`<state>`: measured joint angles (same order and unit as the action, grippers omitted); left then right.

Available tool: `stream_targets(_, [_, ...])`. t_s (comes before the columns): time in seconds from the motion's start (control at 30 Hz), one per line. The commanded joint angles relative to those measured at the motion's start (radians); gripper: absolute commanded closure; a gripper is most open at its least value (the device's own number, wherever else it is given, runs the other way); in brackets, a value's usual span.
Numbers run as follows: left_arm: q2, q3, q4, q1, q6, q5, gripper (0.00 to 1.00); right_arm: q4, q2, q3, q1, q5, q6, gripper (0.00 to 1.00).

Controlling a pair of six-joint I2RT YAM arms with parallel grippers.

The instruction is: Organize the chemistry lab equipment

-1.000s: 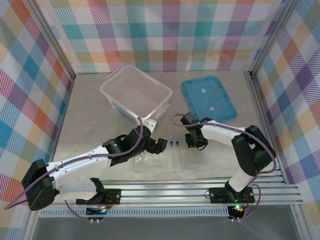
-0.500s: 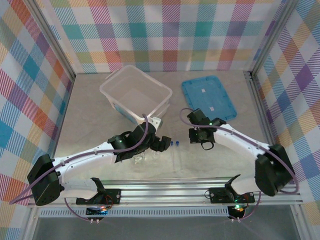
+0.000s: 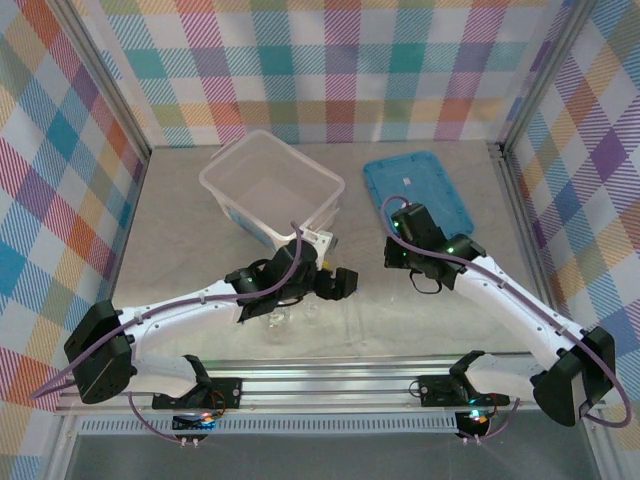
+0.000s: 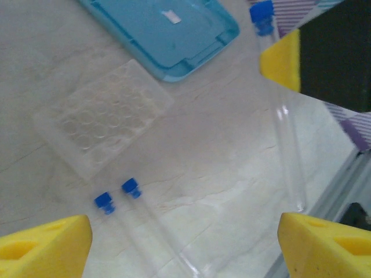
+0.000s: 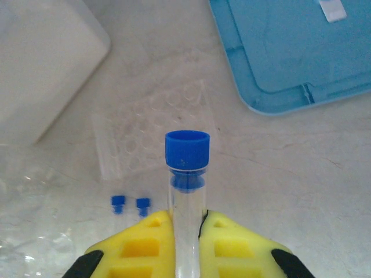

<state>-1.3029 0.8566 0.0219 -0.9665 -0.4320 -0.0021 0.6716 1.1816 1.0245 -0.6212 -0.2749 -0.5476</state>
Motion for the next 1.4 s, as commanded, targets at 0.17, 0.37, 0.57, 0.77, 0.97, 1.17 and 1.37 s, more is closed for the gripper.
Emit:
stream_targets(0.17, [-0.021, -0.061, -0.272, -0.005, -0.124, 0.146, 0.19, -0.087, -0.048, 0.044, 0.003, 0.085, -0.063, 0.89])
stream_targets(0.37, [-0.096, -0.048, -0.368, -0.001, -0.181, 0.228, 0.22, -0.150, -0.070, 0.036, -0.003, 0.161, -0.115, 0.89])
stream_targets(0.57, [-0.177, -0.037, -0.488, 0.003, -0.264, 0.272, 0.28, -0.201, -0.093, 0.018, -0.006, 0.180, -0.124, 0.88])
stream_targets(0.77, [-0.194, -0.064, -0.621, 0.012, -0.348, 0.295, 0.35, -0.207, -0.083, 0.017, -0.010, 0.184, -0.130, 0.88])
stream_targets(0.97, [-0.209, -0.062, -0.624, 0.012, -0.360, 0.309, 0.45, -0.221, -0.071, 0.017, -0.015, 0.186, -0.134, 0.88])
stream_targets(1.17, [-0.211, -0.051, -0.602, 0.012, -0.368, 0.322, 0.55, -0.233, -0.052, 0.023, -0.018, 0.199, -0.122, 0.89])
stream_targets(1.37, [-0.189, -0.063, -0.593, 0.014, -0.368, 0.305, 0.67, -0.226, -0.057, 0.026, -0.020, 0.191, -0.115, 0.89])
